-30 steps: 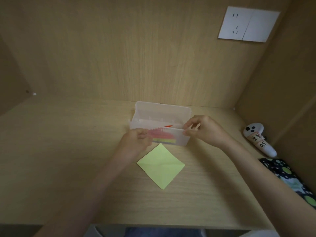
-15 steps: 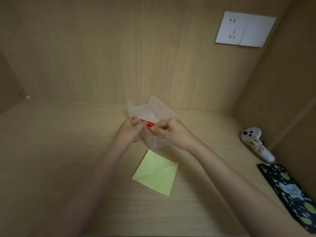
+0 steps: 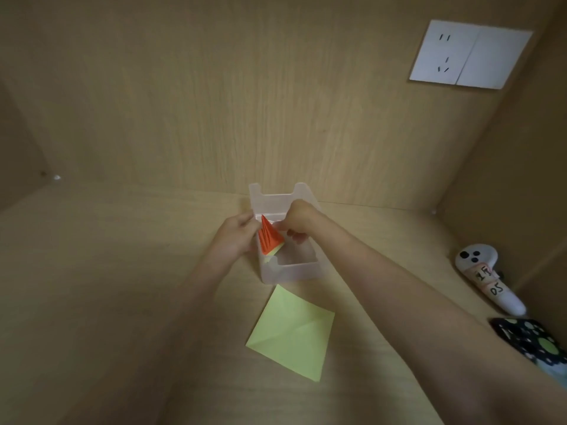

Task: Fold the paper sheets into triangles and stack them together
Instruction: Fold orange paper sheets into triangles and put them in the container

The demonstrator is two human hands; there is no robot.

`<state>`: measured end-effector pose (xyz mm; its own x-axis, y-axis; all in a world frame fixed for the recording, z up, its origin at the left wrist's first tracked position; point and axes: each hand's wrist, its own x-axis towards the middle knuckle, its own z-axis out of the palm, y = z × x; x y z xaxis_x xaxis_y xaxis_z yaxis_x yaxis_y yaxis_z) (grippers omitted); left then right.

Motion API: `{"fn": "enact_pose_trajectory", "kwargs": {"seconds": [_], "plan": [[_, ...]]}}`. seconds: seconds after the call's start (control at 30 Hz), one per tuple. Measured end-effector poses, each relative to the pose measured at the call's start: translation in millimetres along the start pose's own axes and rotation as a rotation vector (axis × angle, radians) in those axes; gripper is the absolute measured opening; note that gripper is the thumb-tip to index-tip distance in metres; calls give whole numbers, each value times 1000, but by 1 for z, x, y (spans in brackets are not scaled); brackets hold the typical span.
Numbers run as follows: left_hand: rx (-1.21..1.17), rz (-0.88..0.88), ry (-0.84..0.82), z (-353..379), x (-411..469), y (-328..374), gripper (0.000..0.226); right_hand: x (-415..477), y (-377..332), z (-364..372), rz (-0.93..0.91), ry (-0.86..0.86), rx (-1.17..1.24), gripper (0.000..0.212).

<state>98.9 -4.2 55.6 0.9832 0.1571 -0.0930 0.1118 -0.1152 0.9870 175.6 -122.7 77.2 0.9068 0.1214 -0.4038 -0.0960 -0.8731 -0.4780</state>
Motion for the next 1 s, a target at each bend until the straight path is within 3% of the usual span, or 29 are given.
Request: {"fn": "enact_pose_trajectory", "kwargs": {"seconds": [0.13,0.33,0.47,0.57,1.0], "plan": [[-18,32,-29,-1,0,-2,25,9,4,10,-47,39,-83,54],[13,87,-66,-3,1,-4,33,13,3,23,-87,82,-153,45],[38,127,-83,-2,1,-7,29,14,0,24,-94,54,-34,33],[17,138,-88,-1,1,-7,30,14,-2,23,-101,48,-108,44],[-18,119,-88,-2,1,-5,31,3,7,9,-225,-71,-151,45]]}}
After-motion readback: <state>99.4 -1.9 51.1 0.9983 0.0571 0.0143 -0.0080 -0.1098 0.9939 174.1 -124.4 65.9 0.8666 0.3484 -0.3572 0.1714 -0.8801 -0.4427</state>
